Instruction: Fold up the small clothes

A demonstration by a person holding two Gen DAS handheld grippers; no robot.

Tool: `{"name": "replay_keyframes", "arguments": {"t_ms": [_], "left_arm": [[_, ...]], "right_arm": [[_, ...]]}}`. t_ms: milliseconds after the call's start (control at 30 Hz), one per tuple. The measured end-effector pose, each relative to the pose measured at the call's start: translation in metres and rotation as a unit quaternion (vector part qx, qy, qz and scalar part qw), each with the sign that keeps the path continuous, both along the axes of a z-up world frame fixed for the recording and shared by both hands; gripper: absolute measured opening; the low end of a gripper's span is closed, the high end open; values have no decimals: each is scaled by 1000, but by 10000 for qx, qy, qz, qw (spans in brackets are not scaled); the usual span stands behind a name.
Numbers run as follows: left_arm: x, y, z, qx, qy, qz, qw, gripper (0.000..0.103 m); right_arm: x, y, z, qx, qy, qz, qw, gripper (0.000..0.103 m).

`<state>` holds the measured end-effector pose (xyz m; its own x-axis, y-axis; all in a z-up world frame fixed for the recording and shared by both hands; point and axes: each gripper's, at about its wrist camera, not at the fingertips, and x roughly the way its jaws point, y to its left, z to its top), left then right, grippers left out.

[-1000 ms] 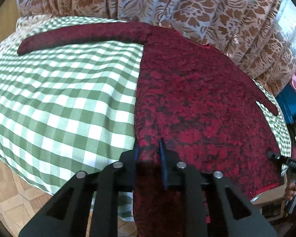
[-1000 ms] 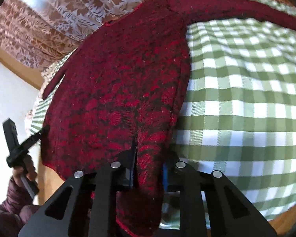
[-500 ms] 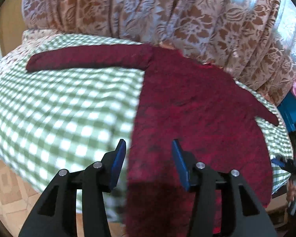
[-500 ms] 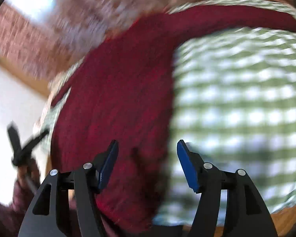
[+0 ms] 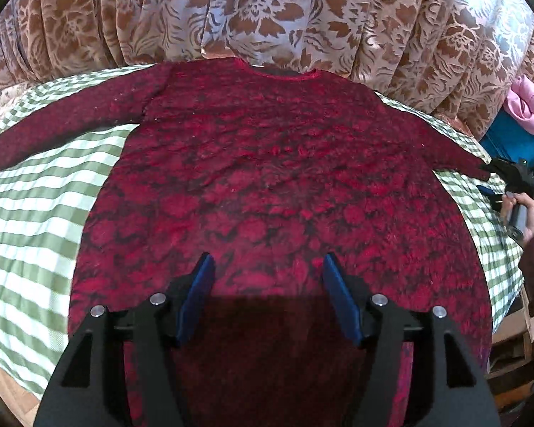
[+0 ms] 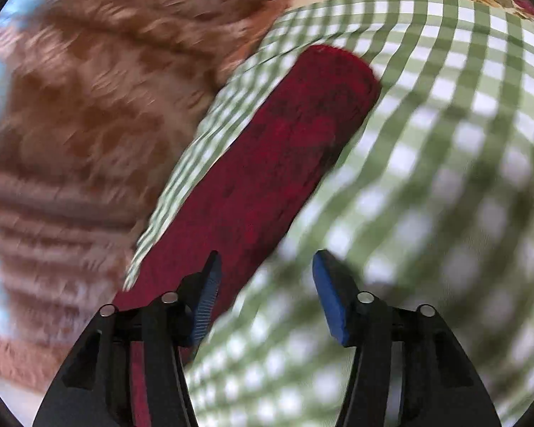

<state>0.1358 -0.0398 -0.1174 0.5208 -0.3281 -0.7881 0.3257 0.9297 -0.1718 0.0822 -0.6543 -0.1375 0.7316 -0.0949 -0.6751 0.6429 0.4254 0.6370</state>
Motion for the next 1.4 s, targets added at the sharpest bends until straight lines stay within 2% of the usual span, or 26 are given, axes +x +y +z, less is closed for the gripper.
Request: {"name": "replay_keyframes", "arguments": {"t_ms": [100,133,167,233,333,467,533,667,767,933,1033,1067,1100,1133,1167,1233,1333,1400], "left_arm": [[9,-1,-3,-99,90,62,9999,63],[11,0,-5,-145,123,85,9998,63],[14,0,-6,-182,147,95,9997,63],[19,2,-5,-285,190,110,9994,62],[25,6,-3,-427,217,139,9988,62],[36,14,-2,-766,347,233,9962,62],[40,20,0,-895,357,299,9949,61],[46,31,6,-1035,272,404,9934,61],[52,40,9,-1161,247,496,9917,61],[66,52,9,-1300,282,613,9892,61],[78,56,8,-1396,311,675,9874,61],[82,57,9,-1430,314,713,9867,61],[87,58,9,-1466,316,746,9859,61],[94,60,10,-1532,305,786,9846,62],[98,61,11,-1556,299,795,9842,62],[109,60,11,-1581,305,830,9835,62],[131,60,7,-1604,344,856,9827,63],[145,58,2,-1603,403,869,9824,63]], "right_arm": [[23,-17,-5,-35,104,-222,9997,43],[29,-22,-5,-67,160,-270,9995,34],[34,-24,-5,-80,251,-273,9993,30],[41,-27,2,-272,445,-188,9985,14],[50,-8,26,-850,450,39,9954,12],[73,41,68,-1600,167,668,9847,11],[84,63,81,-1729,-33,984,9800,11],[120,138,105,-2049,-364,1887,9597,11],[150,206,108,-2250,-473,2620,9373,10],[187,310,81,-2186,-335,3662,9039,10],[203,364,54,-2242,-71,4209,8789,10],[207,380,45,-2308,52,4412,8672,10],[209,393,37,-2333,137,4588,8573,13],[210,403,30,-2340,182,4769,8470,23],[211,407,28,-2337,193,4845,8428,31],[204,408,29,-2338,86,4854,8424,61],[186,397,39,-2219,-124,4774,8501,64],[164,381,45,-2045,-249,4669,8600,64]]}}
